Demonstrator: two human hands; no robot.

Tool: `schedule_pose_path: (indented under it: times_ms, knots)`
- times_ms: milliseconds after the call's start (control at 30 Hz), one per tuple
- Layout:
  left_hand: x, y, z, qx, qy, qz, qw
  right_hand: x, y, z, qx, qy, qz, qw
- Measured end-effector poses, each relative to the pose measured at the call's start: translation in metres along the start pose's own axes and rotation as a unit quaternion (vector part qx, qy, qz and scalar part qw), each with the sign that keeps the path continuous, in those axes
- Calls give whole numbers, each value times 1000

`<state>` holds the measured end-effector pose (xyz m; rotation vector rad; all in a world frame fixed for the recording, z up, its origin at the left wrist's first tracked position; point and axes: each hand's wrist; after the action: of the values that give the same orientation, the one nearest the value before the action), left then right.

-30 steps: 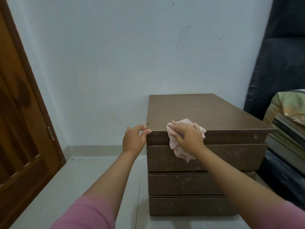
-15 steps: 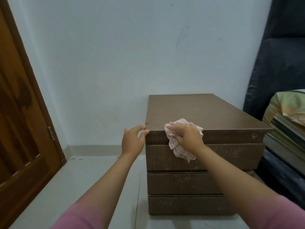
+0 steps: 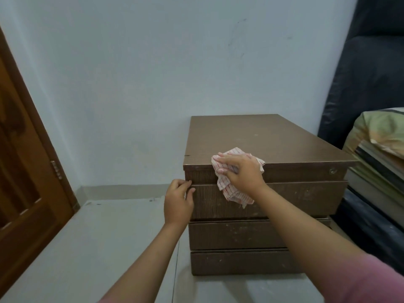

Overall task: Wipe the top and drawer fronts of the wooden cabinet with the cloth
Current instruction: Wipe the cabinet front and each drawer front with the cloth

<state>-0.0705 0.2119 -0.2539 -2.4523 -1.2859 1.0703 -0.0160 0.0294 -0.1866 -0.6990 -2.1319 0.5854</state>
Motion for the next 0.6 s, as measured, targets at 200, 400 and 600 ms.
schedule_pose_path:
  times_ms: [200, 400, 600]
  knots:
    - [1, 0, -5, 0, -3, 3, 1000, -1, 2, 0, -13, -2, 2, 1000]
    - [3, -9, -8, 24, -1, 4, 1000, 7, 5, 4, -30, 9, -5, 999]
    - [7, -22, -6, 52, -22, 42, 998, 20, -4, 22, -40, 58, -75, 995]
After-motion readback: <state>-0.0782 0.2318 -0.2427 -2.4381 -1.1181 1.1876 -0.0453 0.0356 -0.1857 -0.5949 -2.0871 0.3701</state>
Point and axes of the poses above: each hand's wrist, its own z-axis away from the middle knuckle, its own y-axis out of the palm, x = y × z, and after that the axes turned 8 degrees about y, right-handed
